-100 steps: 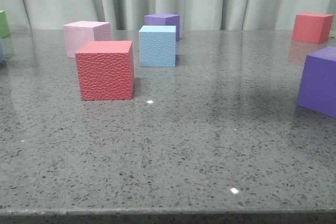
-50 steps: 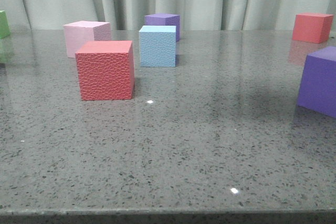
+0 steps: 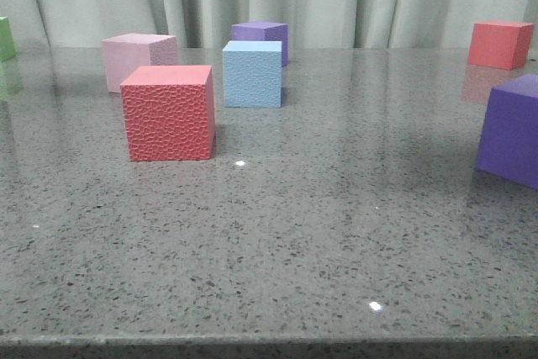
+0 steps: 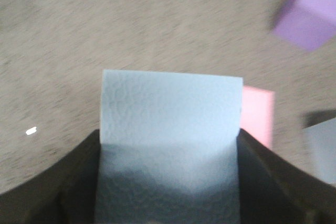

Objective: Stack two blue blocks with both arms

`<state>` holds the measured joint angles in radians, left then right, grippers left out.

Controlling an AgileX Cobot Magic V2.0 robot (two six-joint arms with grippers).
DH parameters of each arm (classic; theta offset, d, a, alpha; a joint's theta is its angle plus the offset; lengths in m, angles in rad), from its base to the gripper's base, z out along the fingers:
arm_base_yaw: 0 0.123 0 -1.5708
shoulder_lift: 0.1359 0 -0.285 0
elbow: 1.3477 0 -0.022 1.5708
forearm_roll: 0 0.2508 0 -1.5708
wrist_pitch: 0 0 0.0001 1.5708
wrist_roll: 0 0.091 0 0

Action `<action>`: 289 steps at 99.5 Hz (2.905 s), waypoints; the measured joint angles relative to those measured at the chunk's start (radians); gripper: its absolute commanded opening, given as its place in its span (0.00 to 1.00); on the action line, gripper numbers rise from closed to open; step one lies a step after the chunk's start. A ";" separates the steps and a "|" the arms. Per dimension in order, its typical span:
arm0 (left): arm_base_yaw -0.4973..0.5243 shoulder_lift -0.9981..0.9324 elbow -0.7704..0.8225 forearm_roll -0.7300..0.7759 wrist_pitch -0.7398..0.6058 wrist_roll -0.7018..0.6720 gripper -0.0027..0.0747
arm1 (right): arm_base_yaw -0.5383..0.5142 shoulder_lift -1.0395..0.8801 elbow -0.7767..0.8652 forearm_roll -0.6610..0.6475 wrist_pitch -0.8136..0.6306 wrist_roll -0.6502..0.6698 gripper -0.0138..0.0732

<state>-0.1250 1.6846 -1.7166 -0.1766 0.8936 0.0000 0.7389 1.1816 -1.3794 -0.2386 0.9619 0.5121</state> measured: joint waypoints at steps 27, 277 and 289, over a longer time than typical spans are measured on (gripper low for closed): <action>-0.158 0.042 -0.062 -0.002 -0.017 -0.157 0.39 | 0.000 -0.107 0.054 -0.068 0.014 0.029 0.85; -0.369 -0.241 0.231 0.125 -0.134 -0.235 0.58 | 0.000 -0.390 0.247 -0.139 -0.055 0.038 0.85; -0.369 -0.392 0.376 0.146 -0.201 -0.235 0.52 | 0.000 -0.433 0.313 -0.141 -0.098 0.038 0.84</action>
<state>-0.4941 1.2928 -1.3404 -0.0304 0.6930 -0.2348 0.7389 0.7486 -1.0667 -0.3796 0.8642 0.5504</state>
